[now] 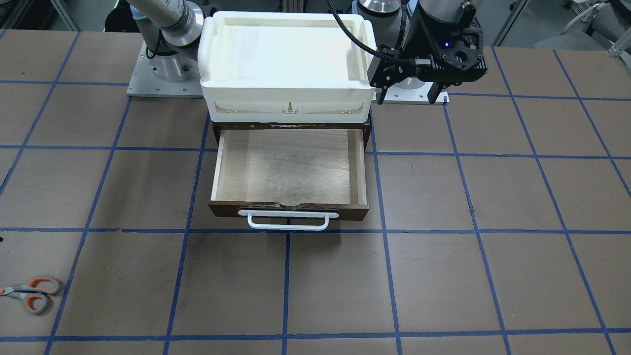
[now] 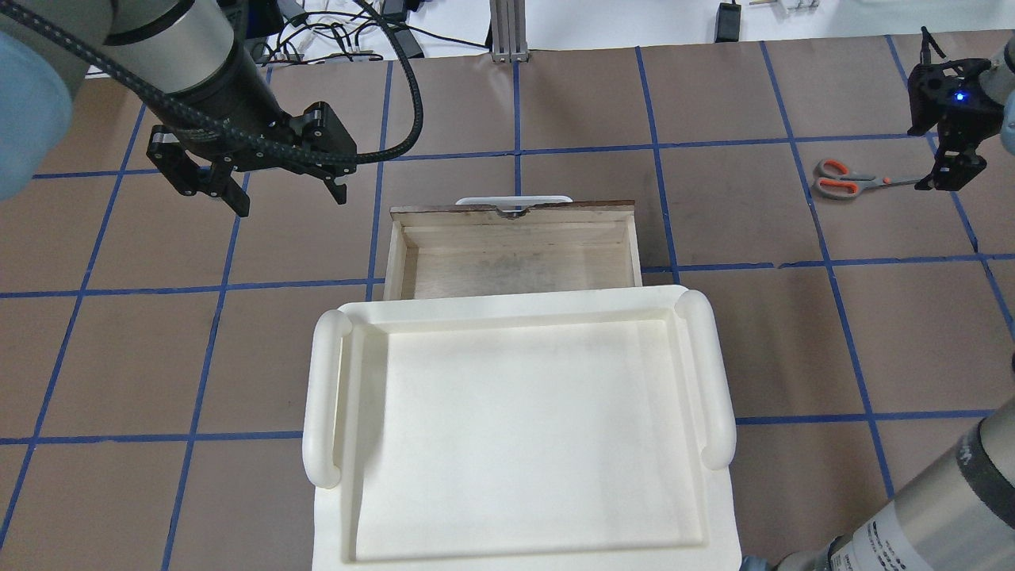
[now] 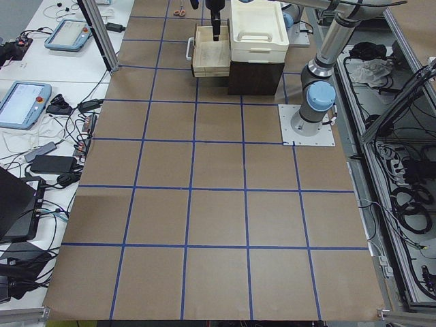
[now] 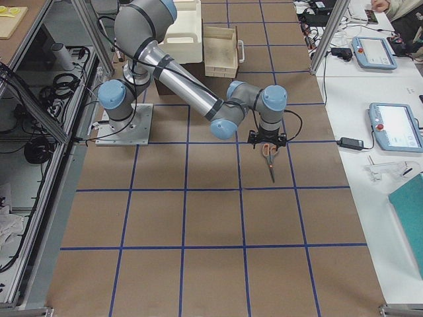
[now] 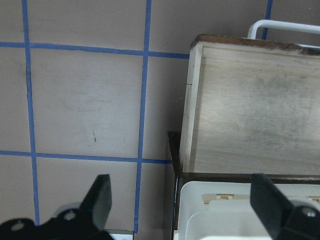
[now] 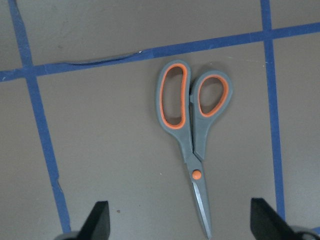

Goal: Put scissors in drawer and close it
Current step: 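Move the right gripper over the grey-and-orange scissors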

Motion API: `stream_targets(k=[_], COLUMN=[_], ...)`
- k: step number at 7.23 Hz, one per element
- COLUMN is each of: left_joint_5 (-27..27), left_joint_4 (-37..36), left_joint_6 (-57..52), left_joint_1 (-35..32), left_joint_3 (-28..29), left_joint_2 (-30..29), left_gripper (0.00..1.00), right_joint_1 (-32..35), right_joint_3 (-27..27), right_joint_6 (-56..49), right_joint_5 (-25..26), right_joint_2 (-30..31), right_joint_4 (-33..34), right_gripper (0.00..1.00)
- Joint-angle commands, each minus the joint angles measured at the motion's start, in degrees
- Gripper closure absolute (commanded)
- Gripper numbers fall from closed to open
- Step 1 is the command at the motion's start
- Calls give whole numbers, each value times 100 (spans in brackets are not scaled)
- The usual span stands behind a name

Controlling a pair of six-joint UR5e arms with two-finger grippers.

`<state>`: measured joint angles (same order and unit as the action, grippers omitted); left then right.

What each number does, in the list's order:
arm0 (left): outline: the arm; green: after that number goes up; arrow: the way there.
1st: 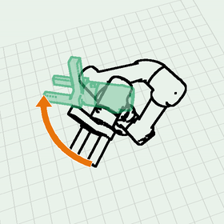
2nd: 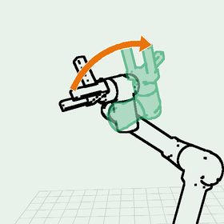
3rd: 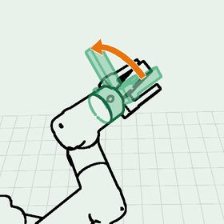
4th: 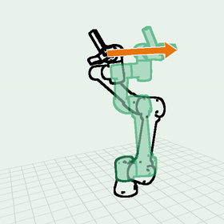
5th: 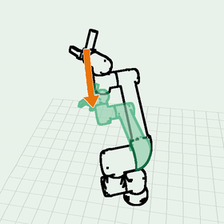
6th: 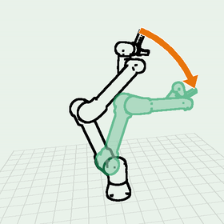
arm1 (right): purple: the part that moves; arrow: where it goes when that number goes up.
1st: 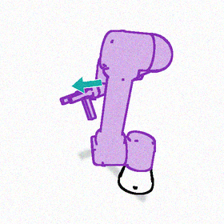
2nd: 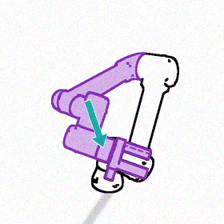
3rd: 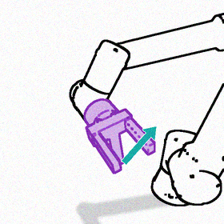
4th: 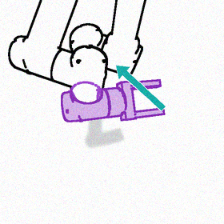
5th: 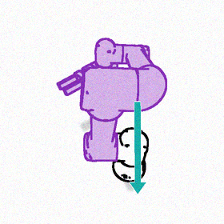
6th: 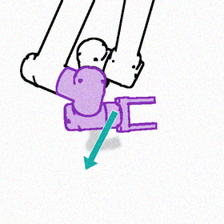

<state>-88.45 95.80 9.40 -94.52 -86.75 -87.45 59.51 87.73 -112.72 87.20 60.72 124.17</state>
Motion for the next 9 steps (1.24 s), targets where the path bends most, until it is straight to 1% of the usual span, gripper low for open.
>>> stream_targets(k=[1,2,3,4,6,7,9], left_joint_5=[-5,3,-5,3,12,4,4], left_joint_4=[0,0,8,0,0,0,0], left_joint_6=[0,0,0,0,0,0,0], left_joint_1=[3,3,-5,-5,-5,-5,-5], left_joint_3=[0,0,0,0,0,0,0], left_joint_2=[0,0,0,0,-9,-9,-9], left_gripper=[0,0,0,0,0,0,0], right_joint_1=[0,0,0,0,0,0,8], right_joint_3=[-1,-1,-10,-10,-149,-307,-370], right_joint_6=[-136,-232,-320,-617,-681,-777,-883], right_joint_5=[-10,-53,-201,-212,-212,-203,-212], right_joint_2=[-191,-375,-438,-456,-744,-833,-886], right_joint_4=[98,99,107,194,458,468,468], right_gripper=[0,0,1,3,11,9,9])
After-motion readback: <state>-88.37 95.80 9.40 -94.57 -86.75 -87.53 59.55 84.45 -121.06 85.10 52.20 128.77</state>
